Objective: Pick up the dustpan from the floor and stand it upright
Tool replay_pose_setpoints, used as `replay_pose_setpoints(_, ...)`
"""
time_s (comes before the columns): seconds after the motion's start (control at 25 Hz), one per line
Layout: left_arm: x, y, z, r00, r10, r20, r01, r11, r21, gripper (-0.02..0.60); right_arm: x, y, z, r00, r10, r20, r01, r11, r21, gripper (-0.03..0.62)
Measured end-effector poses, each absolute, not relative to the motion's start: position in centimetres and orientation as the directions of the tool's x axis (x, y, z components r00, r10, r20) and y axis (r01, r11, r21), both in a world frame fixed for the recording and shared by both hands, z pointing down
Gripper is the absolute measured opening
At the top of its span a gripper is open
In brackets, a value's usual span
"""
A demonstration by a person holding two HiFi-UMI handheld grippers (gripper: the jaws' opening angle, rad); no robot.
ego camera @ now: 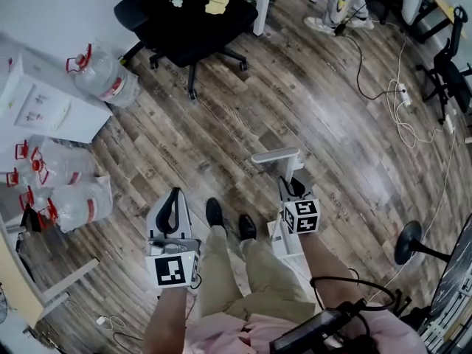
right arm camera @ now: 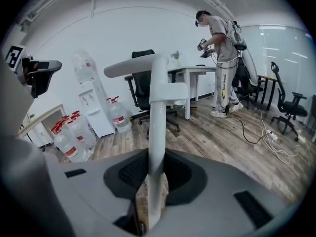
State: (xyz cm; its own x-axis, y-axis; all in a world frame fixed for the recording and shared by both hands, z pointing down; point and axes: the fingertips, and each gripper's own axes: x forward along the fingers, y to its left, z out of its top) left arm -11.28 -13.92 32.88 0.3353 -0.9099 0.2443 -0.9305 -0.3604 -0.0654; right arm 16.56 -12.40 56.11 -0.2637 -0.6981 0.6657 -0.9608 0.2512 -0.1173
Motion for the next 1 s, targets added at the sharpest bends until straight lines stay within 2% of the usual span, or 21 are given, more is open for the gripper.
replay_pose_setpoints(0.52, -12.2, -11.5, 29.0, 0.306, -0.925, 0.223, -0.939, -0.332, -0.089, 0.015, 15.6, -13.7, 52.0, -0.29, -0.742, 0.605, -0.953, 0.283, -0.111, 0.083)
replay_pose_setpoints(1.0, -10.9, -9.2, 25.6, 0.333, -0.925, 0.182, -0.926, -0.357, -0.122, 0.015, 16.3, -11.5, 48.9, -0.31, -0.763, 0.567, -0.946, 0.305, -0.107, 0.083)
